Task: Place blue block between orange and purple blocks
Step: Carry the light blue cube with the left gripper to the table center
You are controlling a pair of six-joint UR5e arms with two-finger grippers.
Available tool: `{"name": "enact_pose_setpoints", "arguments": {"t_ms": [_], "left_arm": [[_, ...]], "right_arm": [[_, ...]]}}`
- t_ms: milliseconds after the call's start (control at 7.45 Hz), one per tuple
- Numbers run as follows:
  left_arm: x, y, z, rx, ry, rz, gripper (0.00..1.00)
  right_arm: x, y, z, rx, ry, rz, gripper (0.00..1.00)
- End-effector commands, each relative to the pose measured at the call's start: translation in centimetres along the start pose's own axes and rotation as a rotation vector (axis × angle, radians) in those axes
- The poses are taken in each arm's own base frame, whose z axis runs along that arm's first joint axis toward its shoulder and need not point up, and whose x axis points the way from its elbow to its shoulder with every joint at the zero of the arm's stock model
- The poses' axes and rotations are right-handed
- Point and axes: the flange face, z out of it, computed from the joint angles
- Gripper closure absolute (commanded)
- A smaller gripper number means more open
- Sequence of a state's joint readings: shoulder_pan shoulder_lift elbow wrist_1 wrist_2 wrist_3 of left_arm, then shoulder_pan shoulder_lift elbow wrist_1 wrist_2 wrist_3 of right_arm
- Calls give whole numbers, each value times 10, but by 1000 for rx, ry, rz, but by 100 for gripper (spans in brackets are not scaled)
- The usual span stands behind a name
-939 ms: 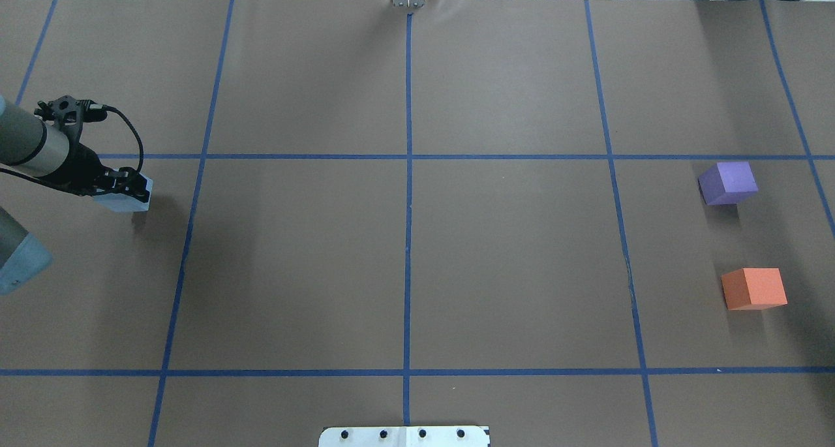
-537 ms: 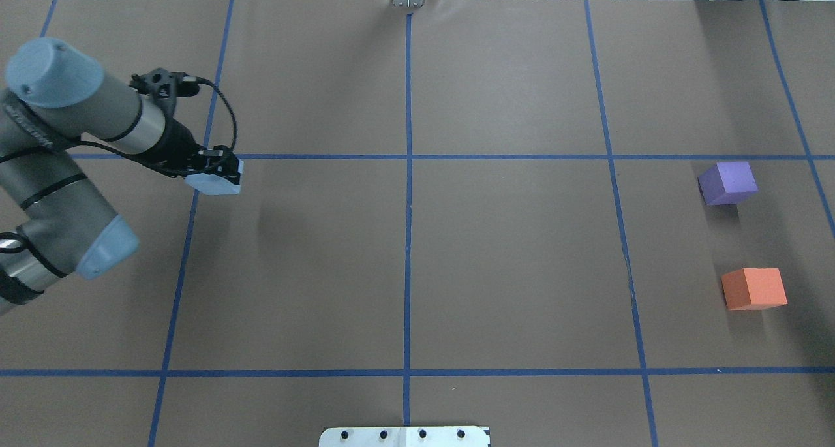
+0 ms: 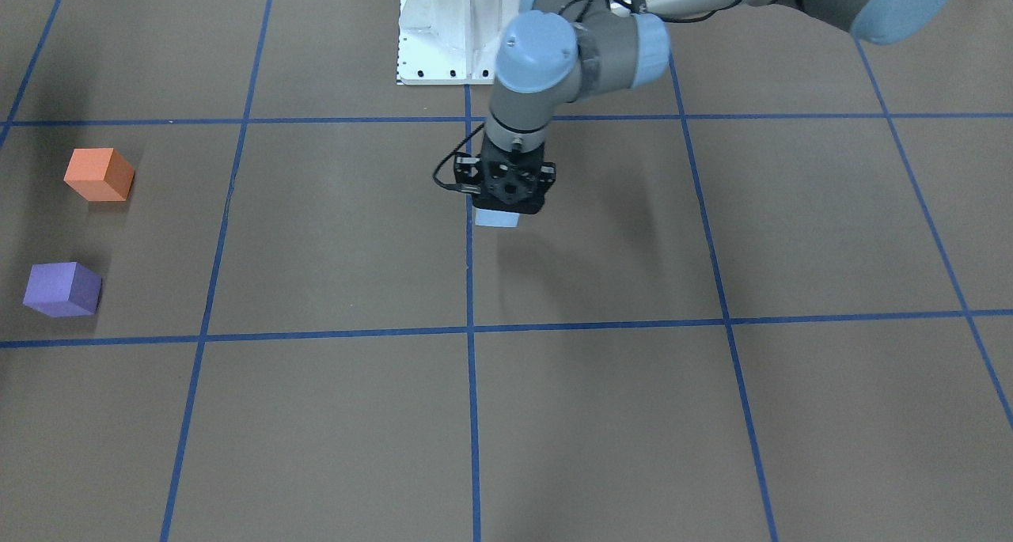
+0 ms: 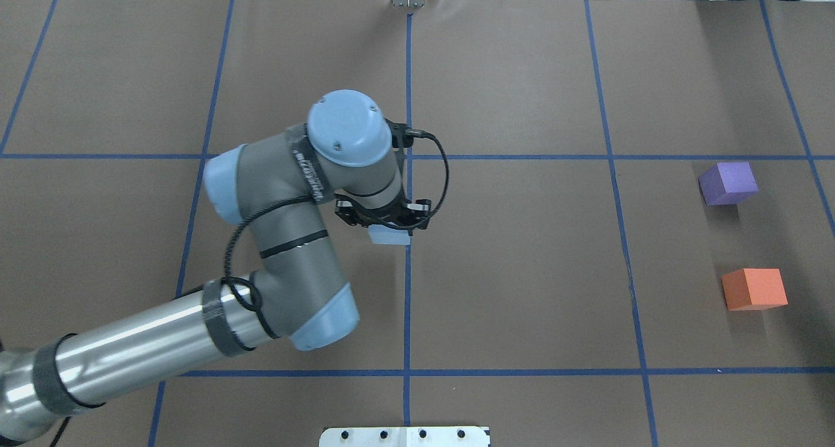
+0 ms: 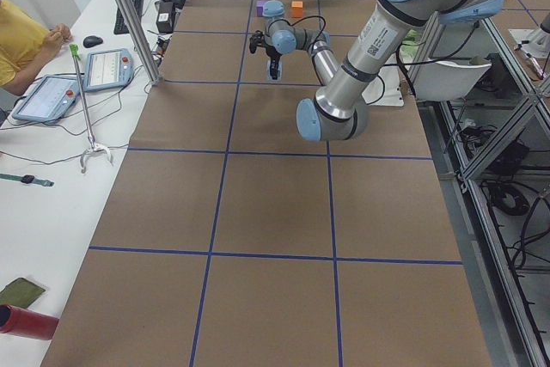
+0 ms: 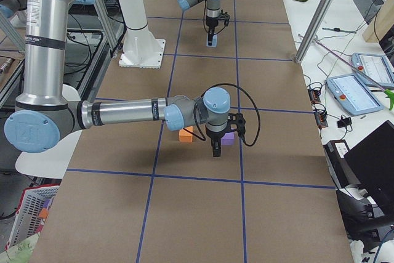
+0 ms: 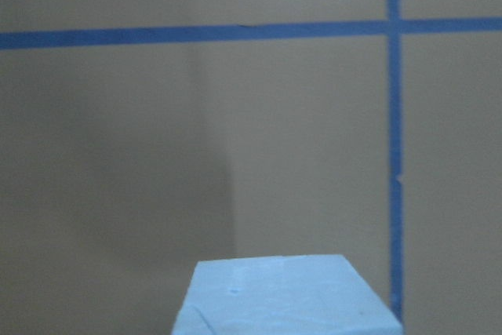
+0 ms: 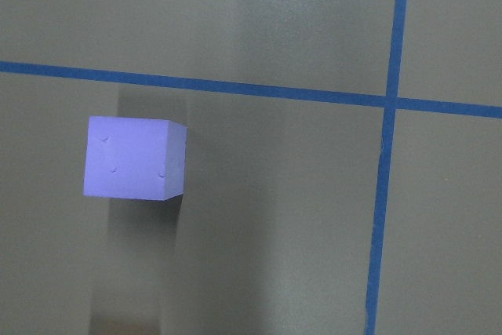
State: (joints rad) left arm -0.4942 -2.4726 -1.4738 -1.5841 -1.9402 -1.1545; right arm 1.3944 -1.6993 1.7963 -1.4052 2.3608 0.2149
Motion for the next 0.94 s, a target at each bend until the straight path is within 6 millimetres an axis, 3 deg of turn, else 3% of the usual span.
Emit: {"name": "enact_pose_setpoints", "arguments": {"t_ms": [0,268,402,537,671,805], "left_arm": [[113,-18,25,-30,-65,-58,100],[119,-16,56,-20,-62,-39,55],[123,-9,62,3,-69,-31,49],[123,-7,65,3,-72,-31,31],[122,-9,62,6,-70,-29,20],[122,-11,58,12,-66,-37,0]], "right_arm": [[-2,-1,0,0,-2,-2,0],[-2,-1,0,0,-2,-4,0],[-4,-2,-1,2,-3,-8,0],[-5,-2,-1,3,-5,-9,0],[-6,-2,-1,3,-5,-11,0],[-5,-2,-1,2,-4,-9,0]]}}
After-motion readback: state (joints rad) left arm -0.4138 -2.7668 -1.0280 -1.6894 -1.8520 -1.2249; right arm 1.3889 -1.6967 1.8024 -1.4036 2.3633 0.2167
